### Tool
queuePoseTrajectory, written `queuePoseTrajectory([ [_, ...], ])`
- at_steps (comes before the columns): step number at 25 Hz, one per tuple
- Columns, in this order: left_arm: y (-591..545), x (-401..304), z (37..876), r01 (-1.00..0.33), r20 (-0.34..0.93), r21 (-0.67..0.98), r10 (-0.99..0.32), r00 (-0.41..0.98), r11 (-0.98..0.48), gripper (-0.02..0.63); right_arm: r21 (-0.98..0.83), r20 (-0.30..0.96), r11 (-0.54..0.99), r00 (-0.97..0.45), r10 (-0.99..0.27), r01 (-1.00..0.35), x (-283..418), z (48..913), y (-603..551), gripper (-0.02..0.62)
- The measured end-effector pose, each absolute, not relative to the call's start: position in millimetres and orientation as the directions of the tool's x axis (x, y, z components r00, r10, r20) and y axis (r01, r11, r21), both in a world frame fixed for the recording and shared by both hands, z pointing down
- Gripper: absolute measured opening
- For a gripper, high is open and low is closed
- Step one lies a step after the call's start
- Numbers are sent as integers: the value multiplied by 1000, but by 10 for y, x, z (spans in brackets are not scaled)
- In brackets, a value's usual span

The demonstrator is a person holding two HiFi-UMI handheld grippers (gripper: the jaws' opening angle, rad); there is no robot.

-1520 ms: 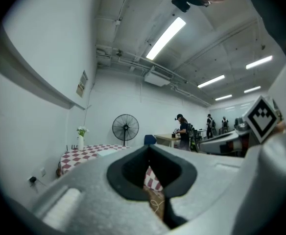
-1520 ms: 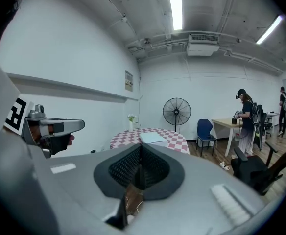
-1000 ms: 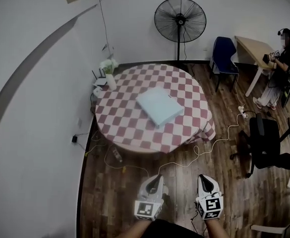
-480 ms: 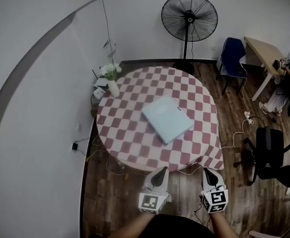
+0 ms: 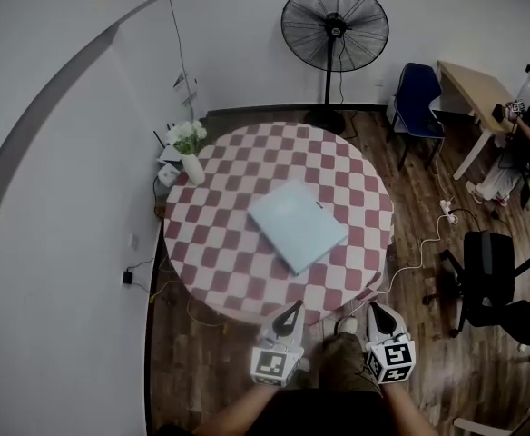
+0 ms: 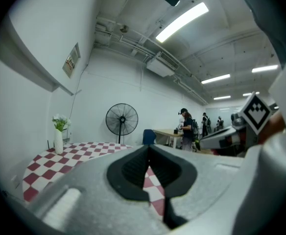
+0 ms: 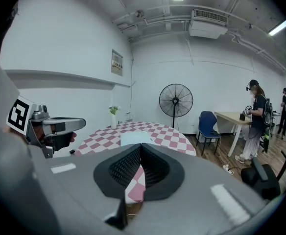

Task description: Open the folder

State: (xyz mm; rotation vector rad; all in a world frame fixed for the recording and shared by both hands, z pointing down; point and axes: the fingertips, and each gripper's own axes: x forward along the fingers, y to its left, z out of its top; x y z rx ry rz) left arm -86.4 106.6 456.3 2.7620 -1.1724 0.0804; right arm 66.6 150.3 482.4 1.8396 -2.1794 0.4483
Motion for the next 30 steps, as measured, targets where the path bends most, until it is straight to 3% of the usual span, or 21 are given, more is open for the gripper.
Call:
queuePoseTrajectory([
  [11,108,-331,4859,-758,159,79,-742,651,-648,5,-90,402,209,-228,-887,-974,1227,5169,476,2],
  [30,-1400,742,6042,-782,437,34,-694,572,-623,5,-219,575,383,-436,-692,-897,1852,6494,-1522,2],
])
